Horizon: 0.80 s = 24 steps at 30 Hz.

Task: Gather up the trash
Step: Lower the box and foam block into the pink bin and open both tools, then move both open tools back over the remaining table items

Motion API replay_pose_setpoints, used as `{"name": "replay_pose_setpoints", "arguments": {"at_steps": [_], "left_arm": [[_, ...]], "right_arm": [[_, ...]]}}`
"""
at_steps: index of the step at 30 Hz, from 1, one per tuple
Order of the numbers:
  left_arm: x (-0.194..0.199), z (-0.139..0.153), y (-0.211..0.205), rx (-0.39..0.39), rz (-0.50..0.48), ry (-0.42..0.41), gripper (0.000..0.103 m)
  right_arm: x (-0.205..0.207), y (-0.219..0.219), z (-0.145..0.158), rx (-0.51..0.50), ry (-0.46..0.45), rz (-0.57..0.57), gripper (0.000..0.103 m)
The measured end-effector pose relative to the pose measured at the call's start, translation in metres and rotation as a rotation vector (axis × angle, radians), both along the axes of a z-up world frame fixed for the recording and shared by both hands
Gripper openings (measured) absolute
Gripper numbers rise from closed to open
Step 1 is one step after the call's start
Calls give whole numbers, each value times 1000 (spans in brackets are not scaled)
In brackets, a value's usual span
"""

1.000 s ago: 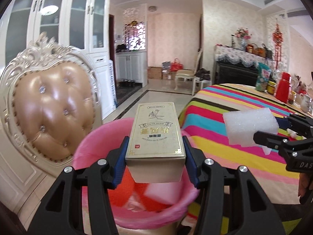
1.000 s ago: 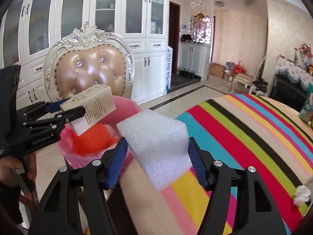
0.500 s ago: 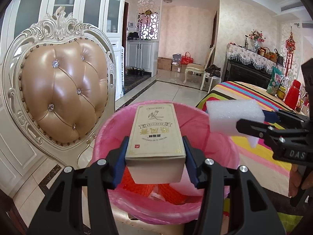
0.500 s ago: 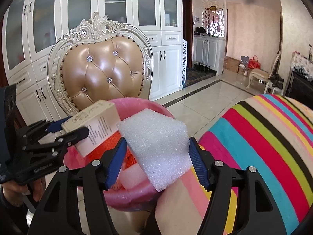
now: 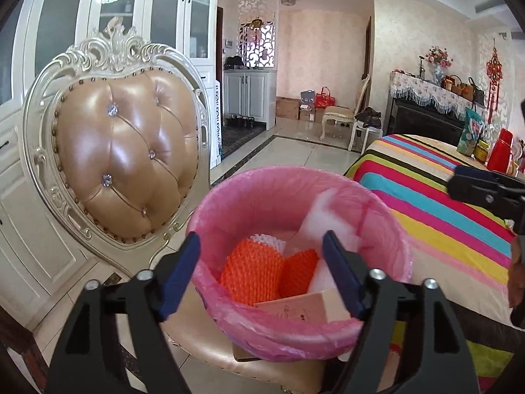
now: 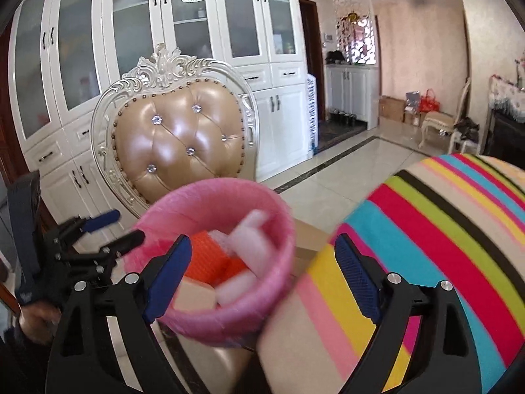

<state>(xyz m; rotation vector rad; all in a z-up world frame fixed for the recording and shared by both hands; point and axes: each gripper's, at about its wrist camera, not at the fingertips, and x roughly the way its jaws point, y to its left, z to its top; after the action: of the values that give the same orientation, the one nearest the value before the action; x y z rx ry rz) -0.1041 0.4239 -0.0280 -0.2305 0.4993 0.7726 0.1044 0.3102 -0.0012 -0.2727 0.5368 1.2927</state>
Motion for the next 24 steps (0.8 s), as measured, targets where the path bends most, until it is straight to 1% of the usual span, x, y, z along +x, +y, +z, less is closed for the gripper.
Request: {"name": "replay_pose_setpoints", "arguments": {"at_steps": [1,3,6,11,16,20,24], "left_arm": [[1,2,-5,6,-5,-4,82],[9,6,-15,17,-30,-5,83],[23,12,-33,37,-70,-9,87],[60,25,-72,73,-161,-15,95],[115,35,-127,83,-304,-29,98],[173,38,-186,99,-443,-15,98],[227,36,-237,87,-562,-1,98]], "right_arm": [[3,-13,1,-3,-12,-14,83],[9,-33,2,-7,-23,-40,83],[20,-72,5,-3,-50,-92,83],[45,-150,9,14,-70,-224,83],[75,-233,3,1,-84,-388,83],[102,-299,-7,-21,-80,-535,83],[129,-363,-17,-49,-74,-688,83]]}}
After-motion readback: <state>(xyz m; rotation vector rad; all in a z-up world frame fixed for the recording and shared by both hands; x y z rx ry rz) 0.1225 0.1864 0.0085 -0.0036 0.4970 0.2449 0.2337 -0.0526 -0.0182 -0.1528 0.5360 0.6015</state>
